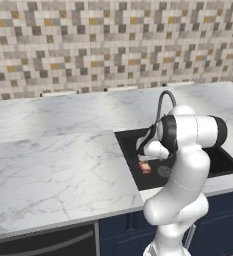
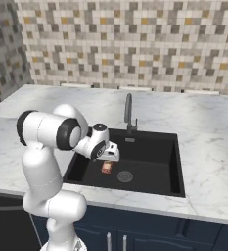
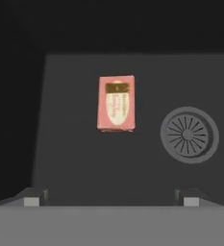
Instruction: Pick up the bar soap and dish brush from the sink, and place them back in the cabinet, and close the cabinet doors.
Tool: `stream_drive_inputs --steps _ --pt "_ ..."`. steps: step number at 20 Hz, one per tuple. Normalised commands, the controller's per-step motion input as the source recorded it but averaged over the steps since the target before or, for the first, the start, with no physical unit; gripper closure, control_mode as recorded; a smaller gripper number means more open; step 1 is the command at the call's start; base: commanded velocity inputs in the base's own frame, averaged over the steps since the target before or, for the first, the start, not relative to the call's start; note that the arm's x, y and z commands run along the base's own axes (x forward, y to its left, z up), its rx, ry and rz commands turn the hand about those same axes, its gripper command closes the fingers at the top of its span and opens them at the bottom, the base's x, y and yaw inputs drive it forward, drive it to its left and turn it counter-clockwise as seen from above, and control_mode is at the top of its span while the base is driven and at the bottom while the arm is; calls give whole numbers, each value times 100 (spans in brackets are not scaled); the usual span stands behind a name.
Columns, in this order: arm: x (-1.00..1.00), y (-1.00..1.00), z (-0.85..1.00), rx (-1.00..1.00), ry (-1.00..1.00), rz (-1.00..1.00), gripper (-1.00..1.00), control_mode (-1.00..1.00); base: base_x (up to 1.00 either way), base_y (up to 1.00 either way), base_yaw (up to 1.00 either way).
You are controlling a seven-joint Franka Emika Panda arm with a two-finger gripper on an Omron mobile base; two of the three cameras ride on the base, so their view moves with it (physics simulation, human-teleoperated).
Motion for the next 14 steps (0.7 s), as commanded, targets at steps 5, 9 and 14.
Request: stream_drive_inputs --steps 5,9,14 --pt "26 -1 -24 0 0 0 -100 -100 0 0 0" --pt "28 0 -26 0 0 0 -100 -100 0 0 0" --pt "27 0 -27 0 0 0 -100 -100 0 0 0"
